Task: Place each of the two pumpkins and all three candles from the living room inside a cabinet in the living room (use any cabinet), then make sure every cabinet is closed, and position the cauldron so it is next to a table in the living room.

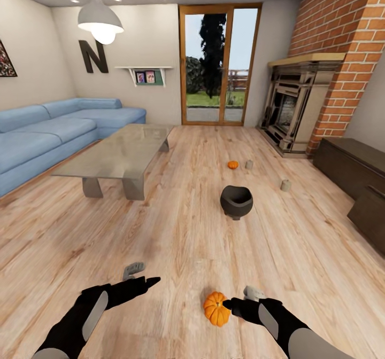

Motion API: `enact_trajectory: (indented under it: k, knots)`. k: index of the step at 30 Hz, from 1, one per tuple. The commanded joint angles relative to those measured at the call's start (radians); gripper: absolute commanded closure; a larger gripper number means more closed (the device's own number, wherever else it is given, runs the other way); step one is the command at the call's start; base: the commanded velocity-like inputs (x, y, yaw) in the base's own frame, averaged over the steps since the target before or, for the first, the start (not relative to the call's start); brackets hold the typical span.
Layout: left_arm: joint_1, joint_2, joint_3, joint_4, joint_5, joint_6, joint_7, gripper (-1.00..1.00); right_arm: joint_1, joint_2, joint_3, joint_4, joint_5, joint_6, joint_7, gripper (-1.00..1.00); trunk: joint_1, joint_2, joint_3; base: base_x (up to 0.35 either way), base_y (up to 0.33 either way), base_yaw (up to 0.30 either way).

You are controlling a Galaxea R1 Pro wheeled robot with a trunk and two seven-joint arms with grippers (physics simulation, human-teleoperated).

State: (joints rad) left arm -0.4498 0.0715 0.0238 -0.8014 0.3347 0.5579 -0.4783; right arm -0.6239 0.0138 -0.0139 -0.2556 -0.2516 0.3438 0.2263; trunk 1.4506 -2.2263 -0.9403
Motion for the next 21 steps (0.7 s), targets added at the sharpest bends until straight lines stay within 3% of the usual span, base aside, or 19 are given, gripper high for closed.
enact_trajectory:
  k: [1, 8, 10, 14, 15, 21]
  knots:
    - [-0.008, -0.011, 0.002, -0.010, 0.005, 0.038, 0.001, -1.00, 0.000, 0.000, -0.001, -0.003, -0.005, 0.007, 0.002, -1.00, 0.004, -0.008, -0.006, 0.000, 0.000, 0.000]
    - [-0.049, -0.023, 0.002, -0.030, 0.005, 0.081, 0.000, -1.00, -0.005, -0.001, -0.001, -0.010, -0.005, 0.019, 0.026, -1.00, 0.031, -0.057, -0.039, 0.000, 0.000, 0.000]
    - [-0.052, -0.023, 0.001, -0.070, 0.005, 0.085, -0.003, -1.00, -0.019, -0.004, -0.001, -0.022, -0.006, 0.058, 0.085, -1.00, 0.038, -0.071, -0.049, 0.000, 0.000, 0.000]
    - [-0.053, -0.027, -0.001, -0.092, 0.006, 0.086, -0.004, -1.00, -0.025, -0.022, -0.001, -0.026, -0.006, 0.089, 0.138, -1.00, 0.054, -0.099, -0.068, 0.000, 0.000, 0.000]
    - [-0.053, -0.033, -0.010, -0.097, 0.006, 0.086, -0.004, -1.00, -0.030, -0.038, -0.001, -0.027, -0.006, 0.098, 0.152, -1.00, 0.057, -0.106, -0.072, 0.000, 0.000, 0.000]
    - [-0.053, -0.046, -0.036, -0.098, 0.006, 0.086, -0.002, -1.00, -0.036, -0.053, -0.001, -0.032, -0.006, 0.103, 0.160, -1.00, 0.080, -0.148, -0.101, 0.000, 0.000, 0.000]
